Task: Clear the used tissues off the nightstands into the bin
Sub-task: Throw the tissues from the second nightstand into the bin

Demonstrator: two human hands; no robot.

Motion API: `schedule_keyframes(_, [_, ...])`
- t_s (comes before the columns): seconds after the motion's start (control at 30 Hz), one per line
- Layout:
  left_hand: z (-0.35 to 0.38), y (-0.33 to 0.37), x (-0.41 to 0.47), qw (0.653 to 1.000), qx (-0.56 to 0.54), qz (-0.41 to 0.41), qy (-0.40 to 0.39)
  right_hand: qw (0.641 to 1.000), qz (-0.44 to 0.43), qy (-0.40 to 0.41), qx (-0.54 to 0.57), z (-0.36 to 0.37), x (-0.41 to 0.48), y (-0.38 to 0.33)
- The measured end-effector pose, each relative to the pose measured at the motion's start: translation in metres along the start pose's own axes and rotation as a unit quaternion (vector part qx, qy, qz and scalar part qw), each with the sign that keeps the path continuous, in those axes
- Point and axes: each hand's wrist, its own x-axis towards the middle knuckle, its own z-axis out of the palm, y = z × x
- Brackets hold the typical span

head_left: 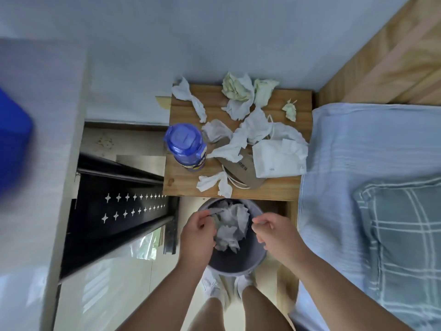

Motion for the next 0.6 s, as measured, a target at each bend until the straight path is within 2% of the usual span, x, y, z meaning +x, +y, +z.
schedule_keyframes(0.1, [-0.005, 0.015, -0.009, 0.989, 0.101, 0.106, 0.015, 0.997, -0.071, 0.024, 0.007, -0.031, -0.012, -0.031])
schedule_keyframes(0.17, [-0.004, 0.026, -0.011, 0.965, 0.188, 0.185, 0.008, 0.988, -0.133, 0.072, -0.011, -0.055, -0.011, -0.059])
schedule_keyframes(0.27, [0.004, 0.037, -0.008, 0.921, 0.287, 0.262, -0.008, 0.958, -0.234, 0.158, -0.057, -0.086, 0.005, -0.105])
schedule_keyframes(0.33, [0.011, 0.042, 0.002, 0.896, 0.349, 0.275, 0.003, 0.928, -0.293, 0.196, -0.117, -0.097, 0.029, -0.128])
schedule_keyframes(0.4, [0.018, 0.047, 0.012, 0.88, 0.399, 0.257, 0.021, 0.904, -0.308, 0.207, -0.212, -0.102, 0.057, -0.142])
schedule_keyframes(0.53, [0.03, 0.047, 0.031, 0.855, 0.459, 0.242, 0.027, 0.866, -0.35, 0.146, -0.326, -0.093, 0.095, -0.154])
schedule_keyframes(0.6, [0.034, 0.046, 0.042, 0.861, 0.457, 0.22, 0.028, 0.835, -0.38, 0.11, -0.383, -0.081, 0.109, -0.152])
